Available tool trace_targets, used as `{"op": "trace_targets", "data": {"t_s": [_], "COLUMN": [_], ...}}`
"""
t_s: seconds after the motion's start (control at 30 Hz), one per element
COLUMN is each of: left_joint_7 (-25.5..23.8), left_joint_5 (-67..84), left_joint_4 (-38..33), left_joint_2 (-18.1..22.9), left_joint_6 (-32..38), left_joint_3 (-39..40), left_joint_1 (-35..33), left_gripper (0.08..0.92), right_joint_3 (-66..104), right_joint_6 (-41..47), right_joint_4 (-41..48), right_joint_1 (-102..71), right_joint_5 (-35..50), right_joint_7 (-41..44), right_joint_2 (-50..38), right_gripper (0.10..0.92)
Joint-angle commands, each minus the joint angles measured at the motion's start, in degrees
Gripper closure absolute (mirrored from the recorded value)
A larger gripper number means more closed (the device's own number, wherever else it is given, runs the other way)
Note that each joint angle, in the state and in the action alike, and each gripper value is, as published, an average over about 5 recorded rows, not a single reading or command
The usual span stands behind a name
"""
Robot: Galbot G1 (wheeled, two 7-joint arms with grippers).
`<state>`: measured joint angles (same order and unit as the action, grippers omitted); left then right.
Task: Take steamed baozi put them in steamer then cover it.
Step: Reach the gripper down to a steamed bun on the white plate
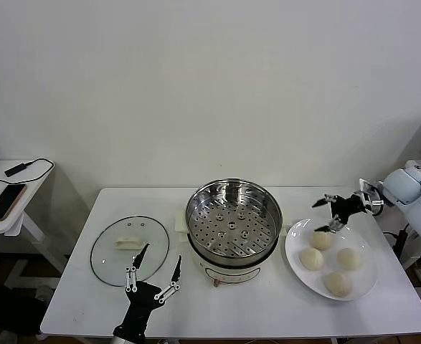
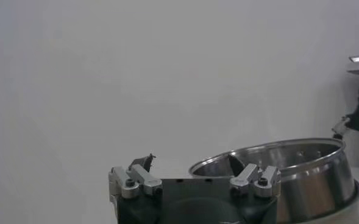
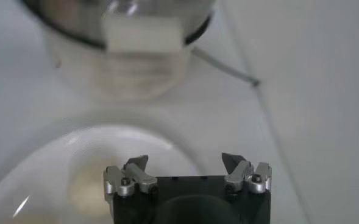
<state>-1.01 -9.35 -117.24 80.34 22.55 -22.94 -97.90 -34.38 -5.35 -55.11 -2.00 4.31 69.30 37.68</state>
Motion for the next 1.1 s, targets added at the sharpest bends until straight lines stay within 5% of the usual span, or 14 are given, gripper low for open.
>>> {"op": "trace_targets", "data": {"t_s": [0.03,0.9,1.1], "left_joint_7": [0.06,0.25,0.29], "left_joint_5": [0.0,0.0,0.03], "left_joint_4": [0.11,1.16,1.0], "left_joint_2": [0.23,0.56,0.66], "left_joint_6": [0.05,1.13,1.21], "left_joint_3": [-0.15,-0.62,-0.72], "left_joint_1": [-0.07,-0.45,-0.37], "left_gripper": [0.177,0.177,0.177], "right_joint_3": [-6.15,-4.67,-4.65], "right_joint_6": [-0.96,-1.88,-2.09], "right_joint_4": [3.47,8.14,7.87], "right_joint_1": [4.52,0.44,0.28], "right_joint_5": [-10.99,-16.0,-16.31], "right_joint_7": [4.14,-2.47,-2.99], "right_joint_2": [3.4,8.82,8.66], "right_gripper": [0.203,0.205,0.303]}}
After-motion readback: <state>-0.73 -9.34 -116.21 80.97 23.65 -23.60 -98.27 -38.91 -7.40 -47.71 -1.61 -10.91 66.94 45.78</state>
